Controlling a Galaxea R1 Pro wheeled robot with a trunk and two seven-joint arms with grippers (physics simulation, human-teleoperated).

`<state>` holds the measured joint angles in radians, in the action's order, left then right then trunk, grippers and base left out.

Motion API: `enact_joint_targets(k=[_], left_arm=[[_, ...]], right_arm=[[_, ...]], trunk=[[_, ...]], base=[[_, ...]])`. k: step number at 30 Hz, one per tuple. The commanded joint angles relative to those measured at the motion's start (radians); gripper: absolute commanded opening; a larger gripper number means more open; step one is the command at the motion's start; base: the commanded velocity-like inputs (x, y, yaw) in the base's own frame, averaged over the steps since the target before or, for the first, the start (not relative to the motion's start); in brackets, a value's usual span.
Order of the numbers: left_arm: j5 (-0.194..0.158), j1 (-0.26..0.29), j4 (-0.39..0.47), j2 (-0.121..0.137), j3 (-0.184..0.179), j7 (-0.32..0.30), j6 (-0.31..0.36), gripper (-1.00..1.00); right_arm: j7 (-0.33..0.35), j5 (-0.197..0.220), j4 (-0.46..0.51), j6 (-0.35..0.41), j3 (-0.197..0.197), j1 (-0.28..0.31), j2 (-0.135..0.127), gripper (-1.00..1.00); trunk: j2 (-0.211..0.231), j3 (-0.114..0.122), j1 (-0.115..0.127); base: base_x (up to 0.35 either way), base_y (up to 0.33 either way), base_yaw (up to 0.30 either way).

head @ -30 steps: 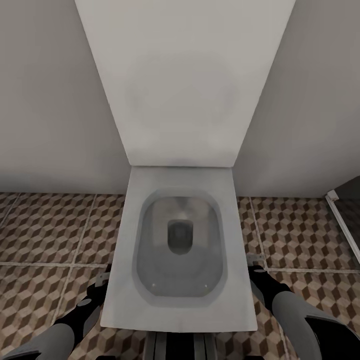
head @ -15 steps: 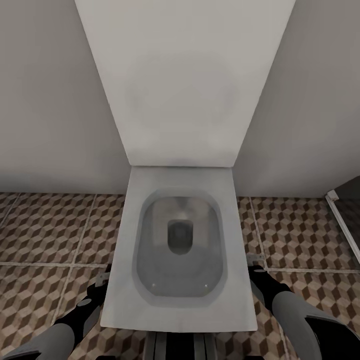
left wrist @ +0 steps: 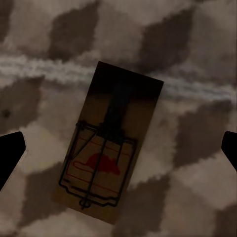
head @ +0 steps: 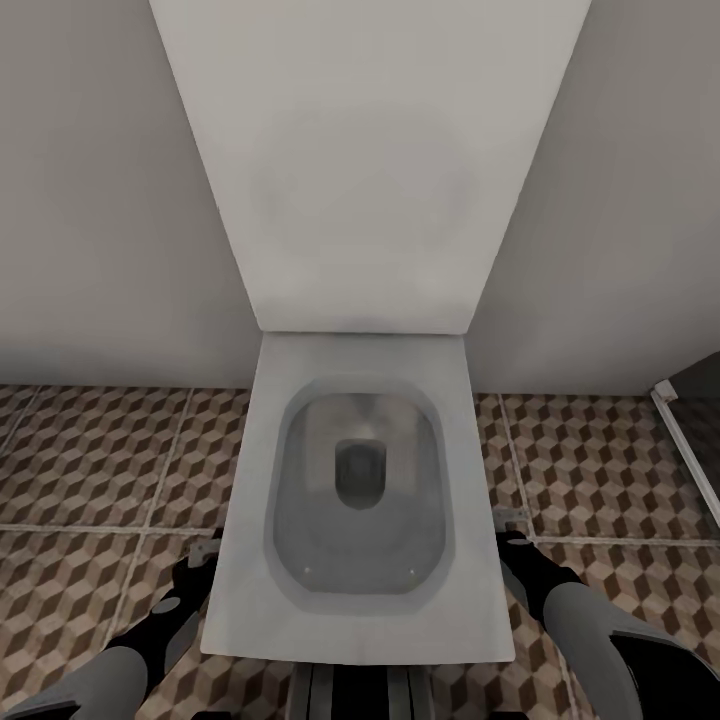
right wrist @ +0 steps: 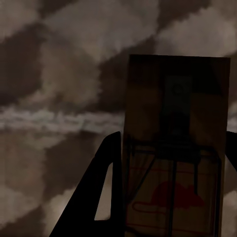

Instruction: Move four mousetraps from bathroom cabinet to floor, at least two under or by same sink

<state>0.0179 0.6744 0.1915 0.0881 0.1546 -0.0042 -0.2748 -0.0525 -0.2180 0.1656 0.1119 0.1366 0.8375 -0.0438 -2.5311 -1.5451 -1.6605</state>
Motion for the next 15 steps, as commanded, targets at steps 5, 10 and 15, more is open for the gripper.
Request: enact_joint_targets(k=[5, 10, 15], left_arm=[[0.002, 0.001, 0.004, 0.008, 0.004, -0.001, -0.007, 1.00], [0.002, 0.000, 0.006, 0.014, 0.004, -0.001, -0.007, 1.00], [0.001, 0.000, 0.007, 0.017, 0.004, -0.001, -0.006, 1.00]], right_arm=[[-0.001, -0.007, -0.005, 0.014, 0.008, 0.000, 0.001, -1.00], [-0.005, -0.006, -0.009, 0.030, 0.009, 0.000, 0.000, -1.00], [-0.018, -0.005, -0.010, 0.041, 0.009, 0.000, -0.001, -1.00]], trunk=[[0.000, 0.000, 0.000], [0.000, 0.000, 0.000], [0.000, 0.000, 0.000]], base=[[0.000, 0.000, 0.000], [0.000, 0.000, 0.000], [0.000, 0.000, 0.000]])
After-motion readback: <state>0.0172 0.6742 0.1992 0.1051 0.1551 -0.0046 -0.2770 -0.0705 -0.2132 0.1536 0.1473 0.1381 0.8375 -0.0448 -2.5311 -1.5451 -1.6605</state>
